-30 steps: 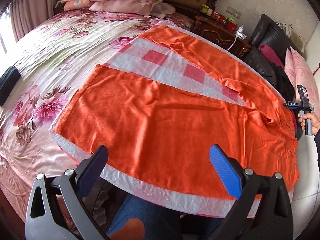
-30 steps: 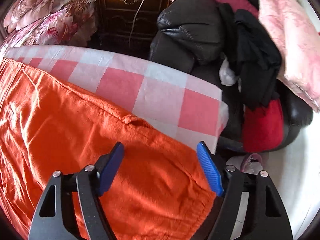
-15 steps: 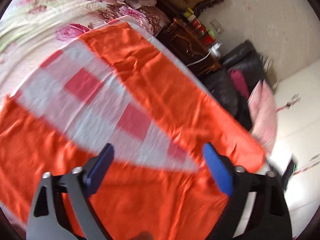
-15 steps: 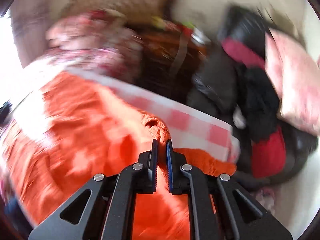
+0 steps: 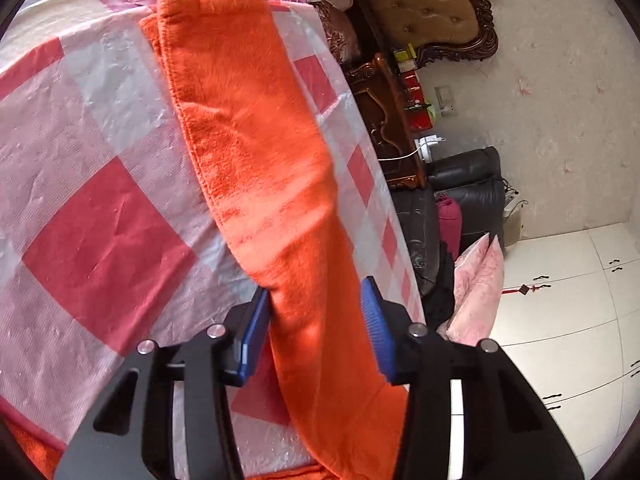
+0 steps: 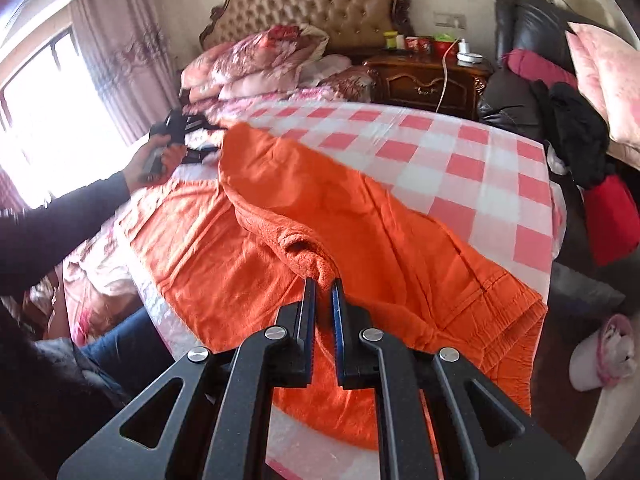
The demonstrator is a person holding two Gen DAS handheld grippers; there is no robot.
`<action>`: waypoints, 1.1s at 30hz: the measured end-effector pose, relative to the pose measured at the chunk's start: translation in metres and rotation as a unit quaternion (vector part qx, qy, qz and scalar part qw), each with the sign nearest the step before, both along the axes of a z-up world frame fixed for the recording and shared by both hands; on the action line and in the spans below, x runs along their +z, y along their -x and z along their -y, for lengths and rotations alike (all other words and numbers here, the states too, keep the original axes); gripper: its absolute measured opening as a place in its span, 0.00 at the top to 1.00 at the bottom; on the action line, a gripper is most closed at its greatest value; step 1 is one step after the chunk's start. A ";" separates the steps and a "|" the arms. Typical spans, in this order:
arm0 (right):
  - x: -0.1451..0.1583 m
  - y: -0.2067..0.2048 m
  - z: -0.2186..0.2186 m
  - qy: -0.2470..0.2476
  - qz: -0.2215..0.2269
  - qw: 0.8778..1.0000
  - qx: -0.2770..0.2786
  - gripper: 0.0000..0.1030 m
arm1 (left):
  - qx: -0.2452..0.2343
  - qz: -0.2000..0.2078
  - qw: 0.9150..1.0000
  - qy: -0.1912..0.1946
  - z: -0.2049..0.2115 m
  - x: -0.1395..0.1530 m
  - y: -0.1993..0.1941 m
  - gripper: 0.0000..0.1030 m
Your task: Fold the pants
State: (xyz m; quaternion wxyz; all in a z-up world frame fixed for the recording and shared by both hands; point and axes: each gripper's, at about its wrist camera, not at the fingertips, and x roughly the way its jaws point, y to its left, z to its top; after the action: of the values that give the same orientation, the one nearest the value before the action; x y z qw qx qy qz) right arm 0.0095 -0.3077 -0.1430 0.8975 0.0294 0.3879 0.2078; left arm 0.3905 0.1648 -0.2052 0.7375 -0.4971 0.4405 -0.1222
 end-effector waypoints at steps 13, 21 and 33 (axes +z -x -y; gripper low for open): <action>0.032 -0.016 0.021 0.019 0.023 0.998 -0.047 0.91 | 0.016 0.030 0.989 -0.145 -0.024 0.101 0.081 0.97; -0.030 0.026 0.041 -0.011 -0.052 0.993 -0.105 0.91 | 0.018 -0.006 0.980 -0.199 -0.033 0.059 0.286 0.97; -0.057 0.065 0.065 -0.199 -0.106 0.948 -0.226 0.65 | 0.075 -0.001 0.997 0.013 -0.087 0.001 0.298 0.64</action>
State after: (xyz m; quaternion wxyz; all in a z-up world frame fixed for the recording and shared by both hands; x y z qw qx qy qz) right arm -0.0557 -0.3723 -0.1996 0.8507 0.3158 0.4146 0.0686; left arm 0.0925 0.2523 -0.2040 0.7377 -0.5381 0.4014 -0.0719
